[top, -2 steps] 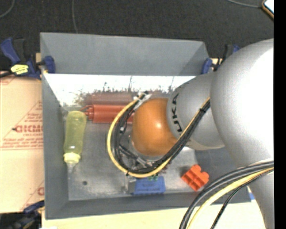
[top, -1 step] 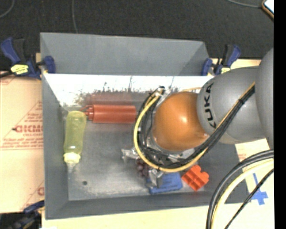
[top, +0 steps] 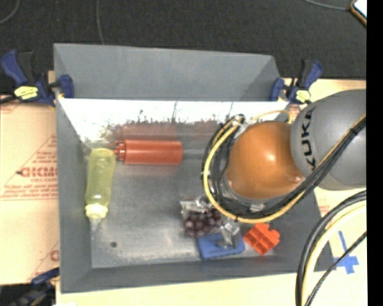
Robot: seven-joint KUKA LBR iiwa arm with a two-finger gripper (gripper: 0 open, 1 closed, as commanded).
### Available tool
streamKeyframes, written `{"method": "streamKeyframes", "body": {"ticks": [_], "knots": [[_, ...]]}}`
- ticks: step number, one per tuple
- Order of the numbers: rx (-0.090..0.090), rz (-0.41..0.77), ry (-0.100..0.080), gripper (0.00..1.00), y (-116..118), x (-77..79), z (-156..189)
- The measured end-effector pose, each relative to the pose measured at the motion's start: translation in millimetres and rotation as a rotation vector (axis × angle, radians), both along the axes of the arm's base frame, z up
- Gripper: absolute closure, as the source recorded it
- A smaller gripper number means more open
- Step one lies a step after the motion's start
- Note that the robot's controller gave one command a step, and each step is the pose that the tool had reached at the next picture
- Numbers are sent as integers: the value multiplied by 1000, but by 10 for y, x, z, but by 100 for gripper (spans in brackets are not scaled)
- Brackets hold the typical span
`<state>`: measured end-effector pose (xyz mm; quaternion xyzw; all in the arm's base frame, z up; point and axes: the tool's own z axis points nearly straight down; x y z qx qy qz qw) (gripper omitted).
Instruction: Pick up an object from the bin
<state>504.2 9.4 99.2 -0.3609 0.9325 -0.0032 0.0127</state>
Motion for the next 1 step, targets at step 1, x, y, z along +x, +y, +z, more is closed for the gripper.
{"method": "streamKeyframes", "body": {"ticks": [1], "knots": [[0,52,-8,0,-62,-165,558]]}}
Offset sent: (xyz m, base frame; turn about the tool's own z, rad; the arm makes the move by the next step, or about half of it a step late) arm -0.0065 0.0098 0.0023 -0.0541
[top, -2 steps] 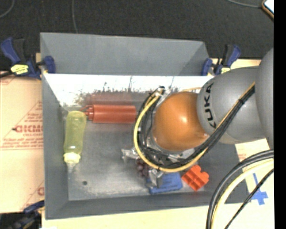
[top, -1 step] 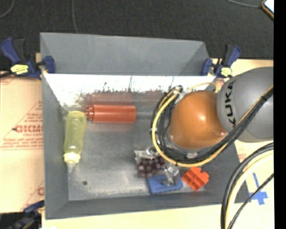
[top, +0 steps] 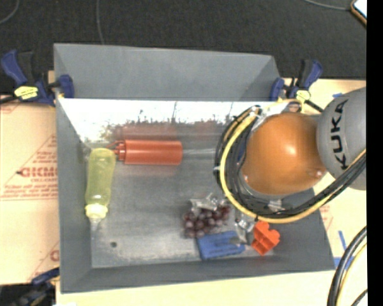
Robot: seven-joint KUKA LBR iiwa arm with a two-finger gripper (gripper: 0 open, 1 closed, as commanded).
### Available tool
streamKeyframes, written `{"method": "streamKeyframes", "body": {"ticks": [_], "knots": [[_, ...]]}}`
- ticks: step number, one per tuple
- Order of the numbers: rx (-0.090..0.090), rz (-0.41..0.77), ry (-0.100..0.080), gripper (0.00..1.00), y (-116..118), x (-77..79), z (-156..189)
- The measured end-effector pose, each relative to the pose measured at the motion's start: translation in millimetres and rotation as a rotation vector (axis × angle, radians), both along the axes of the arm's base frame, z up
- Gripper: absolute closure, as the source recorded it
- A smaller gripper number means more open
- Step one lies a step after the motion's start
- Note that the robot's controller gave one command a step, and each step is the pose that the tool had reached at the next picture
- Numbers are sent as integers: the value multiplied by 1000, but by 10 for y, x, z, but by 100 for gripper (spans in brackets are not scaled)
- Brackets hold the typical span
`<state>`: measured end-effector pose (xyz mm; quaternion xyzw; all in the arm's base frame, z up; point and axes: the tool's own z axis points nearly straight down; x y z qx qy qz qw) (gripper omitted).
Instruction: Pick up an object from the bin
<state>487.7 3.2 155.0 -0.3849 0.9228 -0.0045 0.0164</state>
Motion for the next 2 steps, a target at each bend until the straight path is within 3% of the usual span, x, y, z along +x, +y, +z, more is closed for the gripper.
{"method": "streamKeyframes", "body": {"ticks": [1,2], "knots": [[3,2,11,100,163,106,-535],[3,2,11,100,163,106,-535]]}}
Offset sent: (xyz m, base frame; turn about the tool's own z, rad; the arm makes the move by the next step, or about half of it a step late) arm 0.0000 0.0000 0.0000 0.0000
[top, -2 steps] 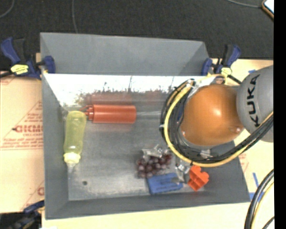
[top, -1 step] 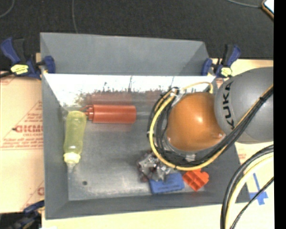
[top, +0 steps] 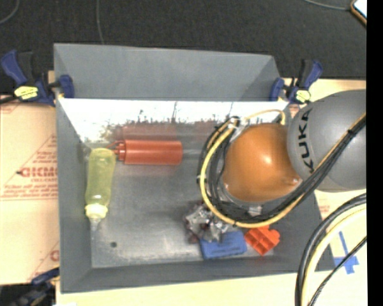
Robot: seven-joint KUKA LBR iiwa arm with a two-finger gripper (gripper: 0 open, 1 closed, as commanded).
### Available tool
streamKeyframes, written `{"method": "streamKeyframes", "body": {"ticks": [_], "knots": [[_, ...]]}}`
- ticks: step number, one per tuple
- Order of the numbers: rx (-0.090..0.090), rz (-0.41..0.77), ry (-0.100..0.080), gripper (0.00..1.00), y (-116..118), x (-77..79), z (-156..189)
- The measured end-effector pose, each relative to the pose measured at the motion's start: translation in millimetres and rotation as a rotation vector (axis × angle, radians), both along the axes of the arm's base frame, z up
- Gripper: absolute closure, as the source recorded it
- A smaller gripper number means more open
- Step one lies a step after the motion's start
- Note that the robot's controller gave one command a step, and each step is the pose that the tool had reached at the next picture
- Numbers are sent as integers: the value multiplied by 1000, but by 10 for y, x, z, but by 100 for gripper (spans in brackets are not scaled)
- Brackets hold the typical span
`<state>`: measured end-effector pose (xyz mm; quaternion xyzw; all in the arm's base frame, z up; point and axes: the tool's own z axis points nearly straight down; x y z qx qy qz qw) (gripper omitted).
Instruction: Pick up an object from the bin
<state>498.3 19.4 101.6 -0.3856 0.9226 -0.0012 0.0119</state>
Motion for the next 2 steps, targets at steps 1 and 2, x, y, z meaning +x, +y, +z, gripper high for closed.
{"method": "streamKeyframes", "body": {"ticks": [1,2], "knots": [[-2,106,-1,100,44,493,-52],[-1,79,4,100,-9,219,857]]}}
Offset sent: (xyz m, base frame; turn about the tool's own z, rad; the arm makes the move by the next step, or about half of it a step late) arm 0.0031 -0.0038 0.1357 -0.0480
